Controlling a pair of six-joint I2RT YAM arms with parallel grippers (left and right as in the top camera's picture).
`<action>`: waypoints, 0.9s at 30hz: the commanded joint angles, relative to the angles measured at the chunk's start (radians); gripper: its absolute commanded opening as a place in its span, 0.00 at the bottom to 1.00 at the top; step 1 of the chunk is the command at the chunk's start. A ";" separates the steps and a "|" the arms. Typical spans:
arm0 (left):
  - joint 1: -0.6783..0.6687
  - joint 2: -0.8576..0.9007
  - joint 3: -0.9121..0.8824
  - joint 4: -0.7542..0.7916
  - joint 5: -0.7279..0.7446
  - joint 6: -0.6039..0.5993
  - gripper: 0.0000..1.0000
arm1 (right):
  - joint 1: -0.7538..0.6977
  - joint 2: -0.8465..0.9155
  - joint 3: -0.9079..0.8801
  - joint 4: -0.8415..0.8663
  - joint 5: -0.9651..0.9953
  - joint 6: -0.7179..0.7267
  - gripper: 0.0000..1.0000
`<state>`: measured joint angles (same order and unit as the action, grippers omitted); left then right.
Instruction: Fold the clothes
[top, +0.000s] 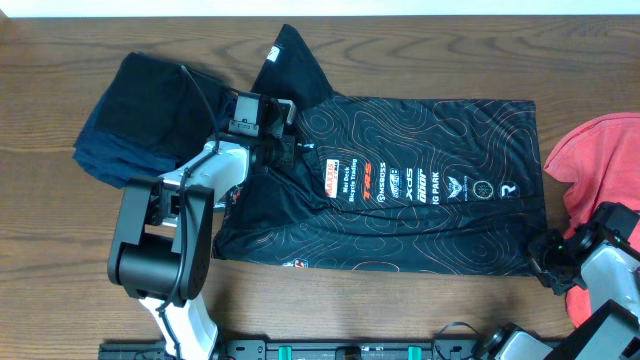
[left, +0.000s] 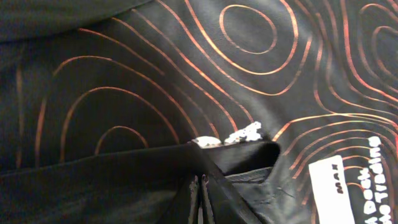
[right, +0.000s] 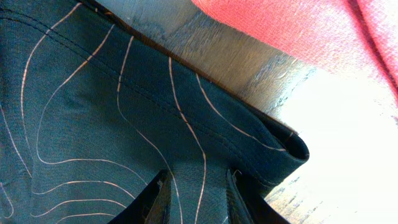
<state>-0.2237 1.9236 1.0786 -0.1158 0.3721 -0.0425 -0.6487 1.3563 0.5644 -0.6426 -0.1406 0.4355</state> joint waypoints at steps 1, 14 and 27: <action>0.003 -0.077 0.020 0.002 0.051 -0.024 0.06 | 0.014 -0.010 -0.006 0.000 0.010 -0.014 0.27; -0.002 -0.091 0.019 -0.009 0.035 -0.023 0.49 | 0.014 -0.010 -0.006 0.005 0.010 -0.014 0.29; -0.002 0.036 0.019 0.024 0.028 -0.023 0.41 | 0.014 -0.010 -0.006 0.000 0.010 -0.014 0.29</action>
<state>-0.2245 1.9438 1.0904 -0.0925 0.4084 -0.0719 -0.6487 1.3563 0.5640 -0.6418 -0.1402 0.4351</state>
